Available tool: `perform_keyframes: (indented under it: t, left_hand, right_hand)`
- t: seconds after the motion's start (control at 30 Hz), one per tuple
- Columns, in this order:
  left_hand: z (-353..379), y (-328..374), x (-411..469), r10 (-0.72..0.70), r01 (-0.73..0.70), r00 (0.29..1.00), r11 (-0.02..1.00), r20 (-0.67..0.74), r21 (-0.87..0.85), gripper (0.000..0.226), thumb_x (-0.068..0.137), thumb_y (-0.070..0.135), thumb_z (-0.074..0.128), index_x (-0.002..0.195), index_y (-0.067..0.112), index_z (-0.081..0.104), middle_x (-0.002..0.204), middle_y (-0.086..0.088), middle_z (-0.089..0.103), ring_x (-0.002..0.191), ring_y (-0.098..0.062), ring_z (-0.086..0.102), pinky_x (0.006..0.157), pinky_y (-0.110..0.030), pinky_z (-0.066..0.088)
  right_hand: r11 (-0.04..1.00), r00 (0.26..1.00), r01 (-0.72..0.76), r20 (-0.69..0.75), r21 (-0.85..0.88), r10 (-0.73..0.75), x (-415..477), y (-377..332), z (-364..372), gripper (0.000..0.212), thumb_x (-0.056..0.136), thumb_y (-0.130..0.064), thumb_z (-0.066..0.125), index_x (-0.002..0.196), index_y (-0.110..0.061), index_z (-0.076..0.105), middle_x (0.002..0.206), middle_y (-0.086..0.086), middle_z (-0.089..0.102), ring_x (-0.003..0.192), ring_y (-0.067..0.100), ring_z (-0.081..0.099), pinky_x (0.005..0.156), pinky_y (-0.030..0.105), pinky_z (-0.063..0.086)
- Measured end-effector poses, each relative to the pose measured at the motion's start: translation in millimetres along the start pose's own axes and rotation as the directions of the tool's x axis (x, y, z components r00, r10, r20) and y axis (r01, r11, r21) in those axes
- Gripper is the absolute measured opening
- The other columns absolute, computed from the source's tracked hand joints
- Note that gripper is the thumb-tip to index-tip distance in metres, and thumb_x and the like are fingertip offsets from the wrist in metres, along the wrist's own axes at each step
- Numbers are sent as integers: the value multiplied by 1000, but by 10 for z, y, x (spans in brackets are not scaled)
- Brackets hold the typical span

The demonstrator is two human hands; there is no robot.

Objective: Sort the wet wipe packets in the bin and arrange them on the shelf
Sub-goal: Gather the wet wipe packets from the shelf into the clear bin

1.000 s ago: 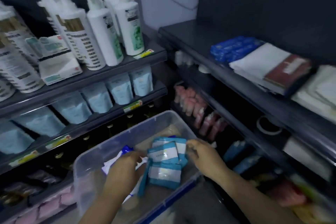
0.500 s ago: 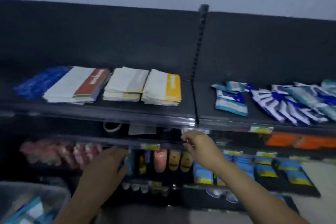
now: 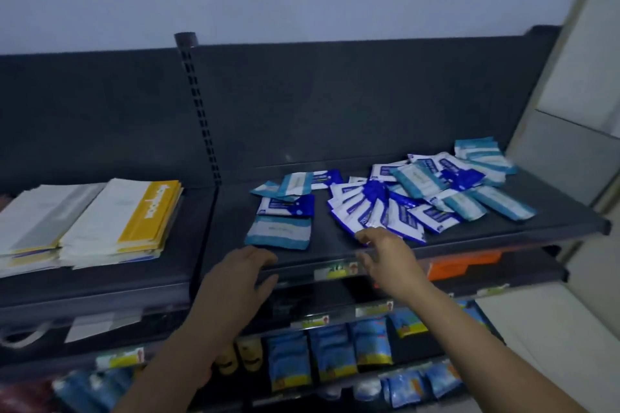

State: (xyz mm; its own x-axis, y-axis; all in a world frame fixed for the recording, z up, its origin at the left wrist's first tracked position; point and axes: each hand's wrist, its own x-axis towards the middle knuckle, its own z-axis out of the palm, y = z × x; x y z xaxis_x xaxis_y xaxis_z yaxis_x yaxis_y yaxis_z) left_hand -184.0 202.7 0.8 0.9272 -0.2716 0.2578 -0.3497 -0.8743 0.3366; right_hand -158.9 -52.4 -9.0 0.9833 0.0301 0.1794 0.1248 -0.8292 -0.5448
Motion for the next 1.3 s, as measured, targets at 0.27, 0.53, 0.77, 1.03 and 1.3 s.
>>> perform_keyframes:
  t: [0.27, 0.53, 0.77, 1.03, 1.3]
  left_hand:
    - [462, 537, 815, 73, -76, 991, 997, 112, 23, 45, 96, 42, 48, 139, 30, 40, 141, 8, 43, 128, -9, 37, 100, -21, 33]
    - [954, 650, 1669, 91, -72, 979, 991, 182, -109, 71, 87, 54, 56, 145, 23, 30, 148, 4, 36, 134, -13, 28, 108, -27, 28]
    - [1239, 607, 2416, 83, -30, 860, 993, 503, -112, 105, 76, 57, 68, 152, 24, 4, 159, 5, 5, 143, -21, 7, 113, -36, 20]
    - [1289, 603, 2902, 100, -18, 852, 986, 515, -163, 108, 70, 36, 81, 151, 23, 11, 154, 3, 23, 140, -20, 23, 114, -31, 23]
    - [1249, 767, 3021, -31, 67, 821, 997, 571, -43, 105, 67, 36, 82, 148, 20, 18, 145, -2, 27, 132, -17, 32, 107, -31, 34]
  right_hand:
    - [985, 988, -156, -11, -70, 156, 385, 681, -195, 66, 82, -41, 67, 138, -18, 40, 139, 5, 40, 128, 24, 34, 102, 33, 35]
    - [971, 976, -92, 175, -220, 132, 823, 937, -49, 90, 80, -50, 65, 150, -23, 14, 156, 5, 13, 140, 28, 16, 112, 37, 25]
    - [979, 998, -63, -13, -196, 62, 1220, 1095, -268, 45, 93, -27, 49, 138, -20, 42, 130, 7, 56, 106, 24, 58, 80, 28, 43]
    - [932, 872, -19, -450, 362, 193, 1581, 1130, -922, 26, 93, -14, 51, 82, -37, 46, 53, -10, 37, 47, 5, 36, 47, 17, 28]
    - [974, 990, -139, -9, -178, 140, 1691, 2074, -779, 53, 83, -25, 62, 134, -20, 48, 144, 5, 40, 131, 27, 40, 105, 34, 37]
